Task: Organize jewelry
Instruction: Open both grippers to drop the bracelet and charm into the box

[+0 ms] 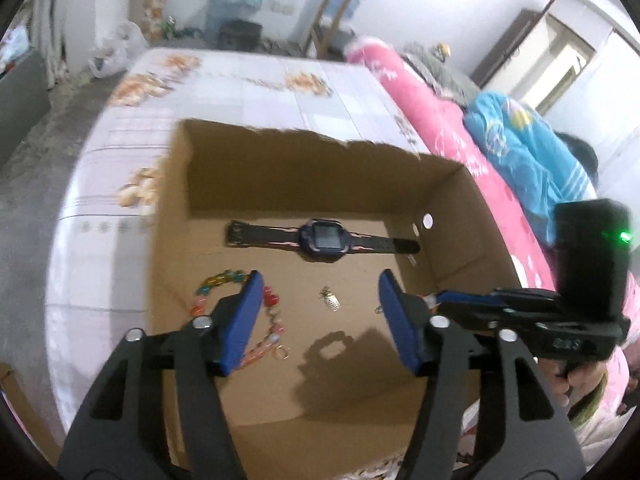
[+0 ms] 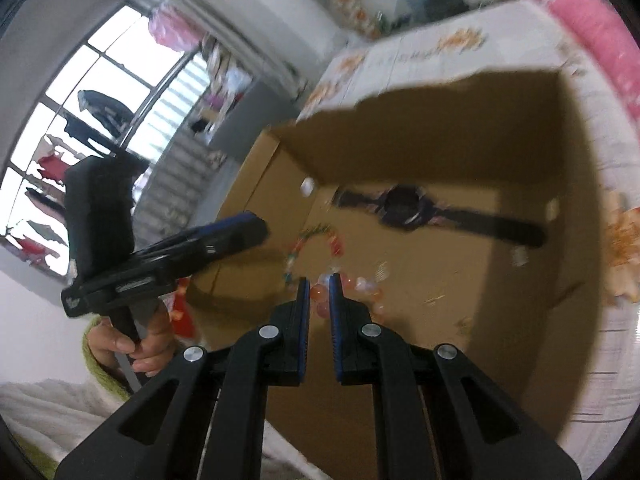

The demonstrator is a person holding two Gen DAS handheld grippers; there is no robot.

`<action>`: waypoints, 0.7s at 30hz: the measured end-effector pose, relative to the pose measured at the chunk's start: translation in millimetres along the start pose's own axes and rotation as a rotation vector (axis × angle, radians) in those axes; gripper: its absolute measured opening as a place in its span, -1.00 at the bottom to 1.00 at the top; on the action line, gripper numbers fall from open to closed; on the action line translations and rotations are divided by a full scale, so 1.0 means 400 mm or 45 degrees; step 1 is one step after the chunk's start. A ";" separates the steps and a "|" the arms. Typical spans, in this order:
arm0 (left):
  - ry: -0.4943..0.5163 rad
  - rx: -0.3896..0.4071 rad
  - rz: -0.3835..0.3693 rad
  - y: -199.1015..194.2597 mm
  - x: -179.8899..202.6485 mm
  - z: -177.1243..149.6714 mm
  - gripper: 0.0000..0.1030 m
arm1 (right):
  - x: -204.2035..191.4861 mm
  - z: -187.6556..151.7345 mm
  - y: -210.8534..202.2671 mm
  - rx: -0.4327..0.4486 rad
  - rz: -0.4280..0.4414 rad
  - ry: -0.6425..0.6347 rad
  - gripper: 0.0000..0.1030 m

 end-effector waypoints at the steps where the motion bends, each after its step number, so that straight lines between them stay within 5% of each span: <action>1: -0.008 0.018 0.022 -0.015 -0.012 -0.010 0.25 | -0.004 -0.001 0.023 -0.045 0.007 0.007 -0.80; 5: -0.044 0.052 -0.005 -0.049 -0.045 -0.039 0.29 | -0.014 -0.024 0.091 -0.191 -0.085 -0.014 -0.79; 8: -0.035 0.073 -0.007 -0.066 -0.043 -0.049 0.31 | -0.015 -0.041 0.116 -0.254 -0.267 -0.080 -0.79; 15: 0.026 0.168 0.040 -0.118 -0.032 -0.060 0.43 | -0.033 -0.055 0.050 -0.138 -0.419 -0.131 -0.79; 21: 0.067 0.322 0.125 -0.207 -0.012 -0.080 0.71 | -0.081 -0.073 -0.074 0.127 -0.417 -0.142 -0.64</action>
Point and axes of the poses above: each gripper's, at about its wrist camera, not at the fingertips, and y roughly the way its jaws point, x to its right, z to its top, the point moved 4 cm from there along y, roughly the way its jaws point, and after that the axes turned 4 degrees about z, right-handed, at the moved point
